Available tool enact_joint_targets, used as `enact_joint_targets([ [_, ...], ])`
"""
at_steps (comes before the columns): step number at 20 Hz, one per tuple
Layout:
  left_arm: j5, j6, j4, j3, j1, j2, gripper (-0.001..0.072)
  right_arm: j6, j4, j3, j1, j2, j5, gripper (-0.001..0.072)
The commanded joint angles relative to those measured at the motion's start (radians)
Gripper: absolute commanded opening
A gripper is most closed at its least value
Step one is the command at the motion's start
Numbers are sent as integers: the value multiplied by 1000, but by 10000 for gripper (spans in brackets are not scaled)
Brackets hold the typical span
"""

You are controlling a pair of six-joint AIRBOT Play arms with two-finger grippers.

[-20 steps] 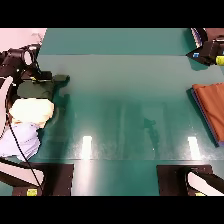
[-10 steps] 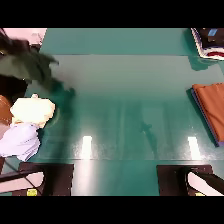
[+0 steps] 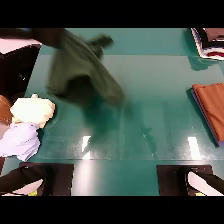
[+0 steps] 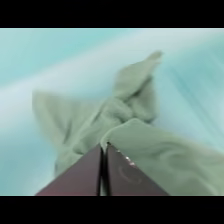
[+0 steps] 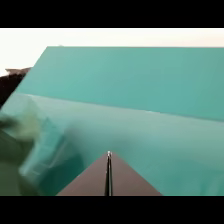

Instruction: Fold the shirts.

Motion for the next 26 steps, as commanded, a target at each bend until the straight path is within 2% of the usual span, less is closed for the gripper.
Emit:
enact_joint_targets([
  [1, 45, -37, -39, -23, -220, -127, 26, 0, 0, 8, -10, 0, 35, 16],
  [3, 111, -24, -90, -23, -296, -243, 30, 0, 0, 8, -10, 1, 47, 16],
  [4, 138, 5, -97, -23, -312, -290, 197, 0, 0, 8, -10, 0, 54, 16],
  [5, 146, 3, -96, -23, -309, -325, 466, 0, 0, 8, -10, 1, 63, 16],
  [6, 129, -5, -79, -23, -290, -341, 492, 0, -1, 8, -10, 1, 73, 16],
  [8, 55, -11, -37, -23, -204, -341, 492, 0, -1, 8, -10, 0, 89, 16],
  [11, -95, -33, -21, -35, 12, -341, 492, 0, -1, 8, -10, 1, 91, 16],
  [15, -127, -34, -145, -203, 274, -341, 492, 0, 0, 8, -9, 0, 91, 16],
  [20, 16, 51, -346, -532, 436, -342, 492, 0, 0, 8, -8, 0, 91, 16],
  [25, 169, 58, -408, -703, 451, -342, 492, 0, 0, 8, -8, 0, 91, 16],
  [26, 184, 94, -465, -715, 451, -343, 492, 0, -1, 8, -8, 0, 91, 16],
])
